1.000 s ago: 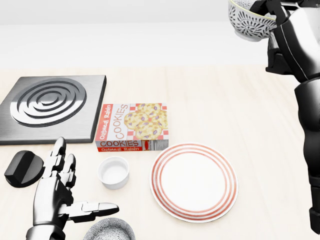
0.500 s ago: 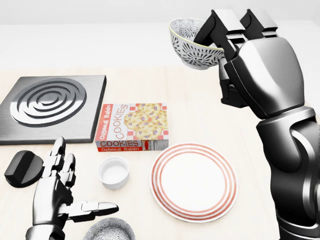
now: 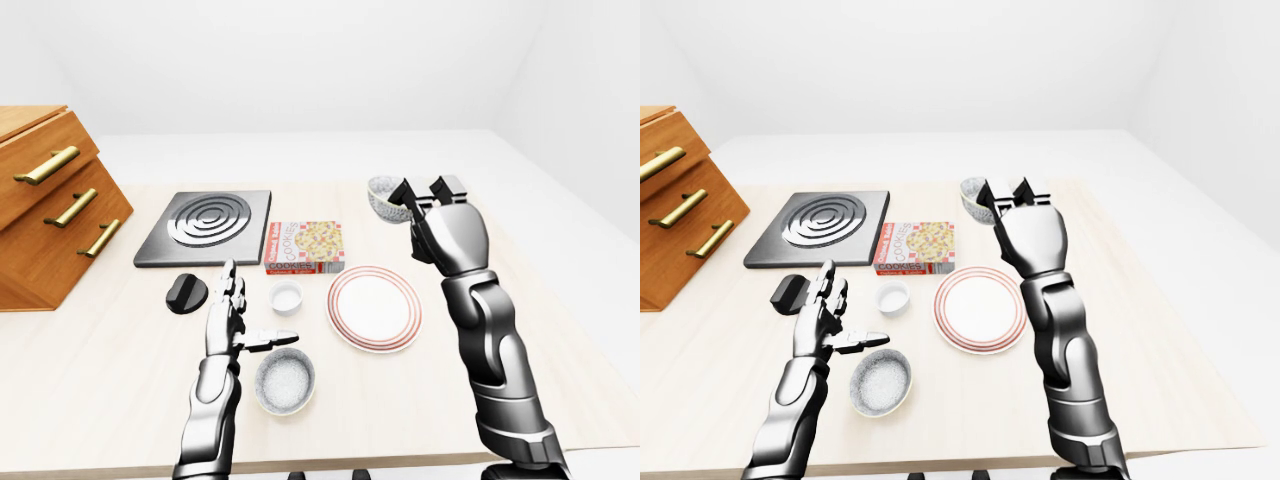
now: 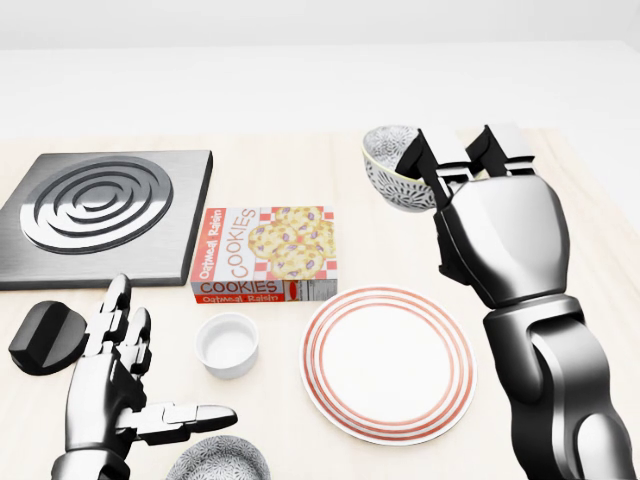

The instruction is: Pick the akita bowl next to the plate and place it on the plate.

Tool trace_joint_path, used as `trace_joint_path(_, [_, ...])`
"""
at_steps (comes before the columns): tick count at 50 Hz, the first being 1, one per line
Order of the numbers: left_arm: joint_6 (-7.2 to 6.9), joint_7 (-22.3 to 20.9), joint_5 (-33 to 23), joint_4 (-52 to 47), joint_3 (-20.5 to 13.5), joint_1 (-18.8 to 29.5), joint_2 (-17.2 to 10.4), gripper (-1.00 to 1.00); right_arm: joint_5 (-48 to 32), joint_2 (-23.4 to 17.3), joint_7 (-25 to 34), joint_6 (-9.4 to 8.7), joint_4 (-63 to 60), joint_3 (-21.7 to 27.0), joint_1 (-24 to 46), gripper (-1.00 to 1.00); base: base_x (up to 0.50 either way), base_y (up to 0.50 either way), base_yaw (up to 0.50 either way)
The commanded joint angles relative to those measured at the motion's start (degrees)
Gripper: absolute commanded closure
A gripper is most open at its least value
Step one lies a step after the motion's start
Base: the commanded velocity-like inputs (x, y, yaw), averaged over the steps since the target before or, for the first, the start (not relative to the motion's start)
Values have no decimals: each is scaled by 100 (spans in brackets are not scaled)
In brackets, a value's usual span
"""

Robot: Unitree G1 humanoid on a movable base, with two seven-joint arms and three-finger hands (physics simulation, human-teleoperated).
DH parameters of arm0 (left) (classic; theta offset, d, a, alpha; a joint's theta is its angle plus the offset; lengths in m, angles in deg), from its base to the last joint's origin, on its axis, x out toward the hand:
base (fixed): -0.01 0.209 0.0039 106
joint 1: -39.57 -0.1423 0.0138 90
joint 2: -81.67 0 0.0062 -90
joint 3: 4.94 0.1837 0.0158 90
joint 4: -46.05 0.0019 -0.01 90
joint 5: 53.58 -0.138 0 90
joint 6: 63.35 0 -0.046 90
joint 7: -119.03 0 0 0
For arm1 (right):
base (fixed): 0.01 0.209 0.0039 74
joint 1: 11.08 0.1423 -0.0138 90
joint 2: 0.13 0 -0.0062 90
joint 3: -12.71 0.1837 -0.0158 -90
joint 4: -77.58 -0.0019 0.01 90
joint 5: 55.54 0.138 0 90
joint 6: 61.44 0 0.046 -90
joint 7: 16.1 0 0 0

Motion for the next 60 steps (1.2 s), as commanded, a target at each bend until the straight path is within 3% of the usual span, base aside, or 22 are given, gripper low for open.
trace_joint_path(1, [-23, 1, 7, -36, 5, -15, 0, -100, 49, 67, -547, 1, 172, -40, -313, 100, 0, 0, 0])
trace_joint_path(2, [-17, -1, 7, -27, 4, -13, 0, -100, 39, 80, -577, 1, 164, -49, -354, 100, 0, 0, 0])
trace_joint_path(3, [-124, 27, 0, -138, 20, -16, 8, -100, -23, 88, -665, 1, 175, -68, -417, 100, 0, 0, 0])
trace_joint_path(5, [-88, 19, -2, -101, 17, -18, 8, -100, -76, 118, -764, 1, 178, -98, -536, 100, 0, 0, 0])
trace_joint_path(6, [9, -7, 7, 8, -2, -5, 1, -100, -78, 130, -784, 1, 175, -105, -562, 100, 0, 0, 0])
trace_joint_path(8, [-101, 21, -2, -124, 20, -26, 9, -100, -57, 155, -753, 1, 137, -121, -585, 100, 0, 0, 0])
trace_joint_path(10, [-60, 10, 3, -68, 8, -12, 5, -100, -72, 218, -784, 1, 97, -175, -670, 100, 0, 0, 0])
trace_joint_path(11, [-106, 19, 2, -120, 15, -18, 7, -100, -97, 235, -821, 1, 102, -200, -705, 100, 0, 0, 0])
trace_joint_path(17, [1, -6, -6, 6, 4, 4, 0, -100, -201, 291, -950, 1, 159, -314, -800, 100, 0, 0, 0])
trace_joint_path(19, [-186, 37, -8, -178, 22, 7, 6, -100, -229, 287, -1012, 1, 242, -328, -780, 100, 0, 0, 0])
trace_joint_path(23, [-86, 17, -7, -72, 10, 12, 4, -100, -209, 282, -1016, 1, 269, -320, -776, 100, 0, 0, 0])
trace_joint_path(25, [217, -49, 5, 280, -33, 55, -14, -100, -229, 282, -1065, 1, 305, -330, -807, 100, 0, 0, 0])
trace_joint_path(27, [-25, 4, 2, -6, 2, 18, -5, -100, -245, 283, -1101, 1, 337, -340, -838, 100, 0, 0, 0])
trace_joint_path(30, [30, -14, 7, 55, -11, 23, -10, -100, -249, 278, -1190, 1, 487, -337, -834, 100, 0, 0, 0])
trace_joint_path(31, [-20, -1, 5, 2, -4, 22, -7, -100, -234, 283, -1202, 1, 512, -334, -846, 100, 0, 0, 0])
trace_joint_path(43, [31, -1, -2, 31, -1, 0, 1, -100, -400, 201, -1536, 1, 814, -351, -1159, 100, 0, 0, 0])
trace_joint_path(44, [-54, 20, -7, -70, 15, -14, 7, -100, -442, 191, -1594, 1, 872, -357, -1180, 100, 0, 0, 0])
trace_joint_path(52, [-98, 31, -6, -110, 16, -8, 8, -100, -553, 140, -1791, 1, 1205, -361, -1083, 100, 0, 0, 0])
trace_joint_path(53, [-45, 20, -3, -42, 7, 3, 6, -100, -562, 136, -1789, 1, 1211, -368, -1102, 100, 0, 0, 0])
trace_joint_path(56, [-135, 39, -2, -121, 12, 15, 4, -100, -588, 125, -1797, 1, 1214, -380, -1144, 100, 0, 0, 0])
trace_joint_path(58, [-7, 14, -2, 19, -1, 24, 0, -100, -608, 127, -1782, 1, 1181, -396, -1194, 100, 0, 0, 0])
trace_joint_path(60, [-3, 8, 4, 31, -6, 31, -5, -100, -605, 171, -1729, 1, 1080, -426, -1289, 100, 0, 0, 0])
